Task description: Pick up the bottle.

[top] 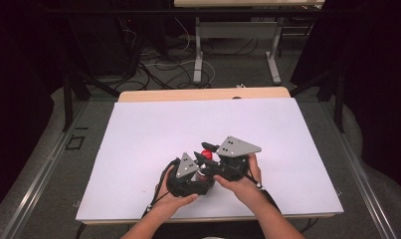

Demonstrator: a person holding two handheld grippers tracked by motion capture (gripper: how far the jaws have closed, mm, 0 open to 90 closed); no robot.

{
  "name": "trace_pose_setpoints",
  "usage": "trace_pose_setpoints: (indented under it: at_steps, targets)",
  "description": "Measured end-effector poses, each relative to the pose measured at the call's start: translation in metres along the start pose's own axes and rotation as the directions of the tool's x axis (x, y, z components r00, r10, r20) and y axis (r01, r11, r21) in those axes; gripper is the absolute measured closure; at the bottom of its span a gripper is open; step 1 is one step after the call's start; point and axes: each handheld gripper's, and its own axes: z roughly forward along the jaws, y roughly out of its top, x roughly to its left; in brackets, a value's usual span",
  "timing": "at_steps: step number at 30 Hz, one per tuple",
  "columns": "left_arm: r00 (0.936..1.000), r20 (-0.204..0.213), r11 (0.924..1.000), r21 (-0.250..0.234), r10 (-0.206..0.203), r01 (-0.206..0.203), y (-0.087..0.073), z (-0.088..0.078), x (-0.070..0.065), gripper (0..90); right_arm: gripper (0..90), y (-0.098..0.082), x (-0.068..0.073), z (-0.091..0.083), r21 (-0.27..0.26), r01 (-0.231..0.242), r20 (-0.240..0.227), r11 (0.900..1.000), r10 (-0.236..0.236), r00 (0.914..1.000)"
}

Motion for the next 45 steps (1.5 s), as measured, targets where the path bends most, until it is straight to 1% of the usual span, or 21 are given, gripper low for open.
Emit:
trace_pose_setpoints:
  at_steps: [2, 6, 9, 10, 12, 15, 16, 18, 21, 25, 27, 29, 30, 31, 33, 35, 37, 39, 42, 43, 45]
  targets:
    - [0.9999, 0.003, 0.9999, 0.001, 0.012, -0.012, 0.0, -0.001, 0.0, 30.3, 61.4, 0.001, -0.006, -0.002, 0.002, 0.012, -0.064, 1.0, -0.012, 0.9979]
    - [0.9982, 0.052, 0.9996, 0.0, 0.029, -0.029, 0.001, -0.003, 0.0, 30.3, 61.6, 0.003, -0.015, -0.005, 0.017, 0.022, -0.161, 1.0, -0.019, 0.9868]
    - [0.9968, 0.074, 0.9995, -0.005, 0.032, -0.031, 0.001, -0.005, -0.001, 30.3, 61.6, 0.004, -0.021, -0.007, 0.01, 0.044, -0.247, 0.999, -0.041, 0.9683]
    - [0.9954, 0.087, 0.9991, -0.008, 0.042, -0.041, 0.002, -0.006, -0.001, 30.3, 61.6, 0.005, -0.024, -0.008, 0.008, 0.063, -0.28, 0.998, -0.058, 0.9583]
    - [0.9957, 0.086, 0.9994, -0.014, 0.034, -0.032, 0.003, -0.006, -0.001, 30.2, 61.3, 0.005, -0.028, -0.009, -0.007, 0.068, -0.309, 0.998, -0.067, 0.9487]
    - [0.9973, 0.067, 0.9995, -0.013, 0.029, -0.029, 0.003, -0.007, -0.001, 30.2, 60.2, 0.005, -0.026, -0.009, -0.016, 0.032, -0.268, 0.999, -0.035, 0.9628]
    - [0.9975, 0.065, 0.9995, -0.014, 0.03, -0.029, 0.004, -0.008, -0.001, 30.2, 56.5, 0.005, -0.023, -0.009, -0.008, 0.012, -0.242, 1.0, -0.013, 0.9701]
    - [0.9984, 0.054, 0.9996, -0.021, 0.018, -0.017, 0.004, -0.008, 0.001, 30.2, 52.6, 0.005, -0.016, -0.009, 0.001, -0.008, -0.167, 1.0, 0.008, 0.986]
    - [0.999, 0.044, 0.9997, -0.02, 0.012, -0.011, 0.004, -0.008, 0.002, 30.1, 50.6, 0.006, -0.004, -0.009, -0.002, -0.04, -0.059, 0.999, 0.04, 0.9974]
    - [0.9998, 0.016, 0.9997, -0.021, -0.009, 0.01, 0.003, -0.008, 0.004, 30.1, 49.2, 0.005, 0.015, -0.006, -0.015, -0.023, 0.079, 1.0, 0.024, 0.9966]
    - [0.9997, 0.018, 0.9996, -0.021, -0.017, 0.018, 0.003, -0.009, 0.004, 30.1, 50.9, 0.005, 0.023, -0.005, -0.027, -0.011, 0.151, 1.0, 0.015, 0.9884]
    - [0.9998, 0.015, 0.9997, -0.017, -0.016, 0.016, 0.003, -0.009, 0.004, 30.1, 52.8, 0.004, 0.026, -0.003, -0.037, -0.011, 0.194, 0.999, 0.018, 0.9809]
    - [0.9998, 0.012, 0.9998, -0.015, -0.016, 0.016, 0.003, -0.009, 0.004, 30.1, 52.8, 0.004, 0.026, -0.003, -0.037, -0.011, 0.194, 0.999, 0.018, 0.9809]
    - [0.9998, 0.01, 0.9997, -0.016, -0.02, 0.02, 0.003, -0.009, 0.004, 30.1, 54.5, 0.004, 0.028, -0.002, -0.045, -0.02, 0.215, 0.999, 0.029, 0.9763]
    - [0.9997, 0.012, 0.9997, -0.015, -0.02, 0.02, 0.003, -0.009, 0.004, 30.1, 58.3, 0.004, 0.028, -0.001, -0.048, -0.024, 0.21, 0.999, 0.034, 0.9771]
    - [0.9997, 0.014, 0.9997, -0.017, -0.019, 0.019, 0.004, -0.009, 0.004, 30.2, 60.4, 0.004, 0.029, -0.001, -0.048, -0.003, 0.211, 0.999, 0.013, 0.9773]
    - [0.9998, 0.016, 0.9998, -0.015, -0.014, 0.014, 0.004, -0.009, 0.005, 30.2, 60.7, 0.004, 0.028, -0.002, -0.046, 0.013, 0.196, 0.999, -0.004, 0.9806]
    - [0.9997, 0.019, 0.9998, -0.016, -0.016, 0.016, 0.003, -0.009, 0.004, 30.2, 60.9, 0.004, 0.023, -0.003, -0.041, 0.026, 0.15, 0.999, -0.02, 0.9885]
    - [0.9991, 0.039, 0.9998, -0.011, -0.016, 0.017, 0.002, -0.01, 0.004, 30.2, 61.1, 0.005, 0.01, -0.005, -0.028, 0.027, 0.029, 0.999, -0.027, 0.9992]
    - [0.9987, 0.05, 0.9998, -0.011, -0.015, 0.016, 0.002, -0.01, 0.004, 30.2, 61.2, 0.005, 0.005, -0.005, -0.029, 0.017, -0.025, 0.999, -0.018, 0.9995]
    - [0.9984, 0.054, 0.9998, -0.014, -0.014, 0.015, 0.002, -0.01, 0.004, 30.2, 61.2, 0.006, -0.007, -0.006, -0.03, 0.024, -0.123, 0.999, -0.028, 0.992]
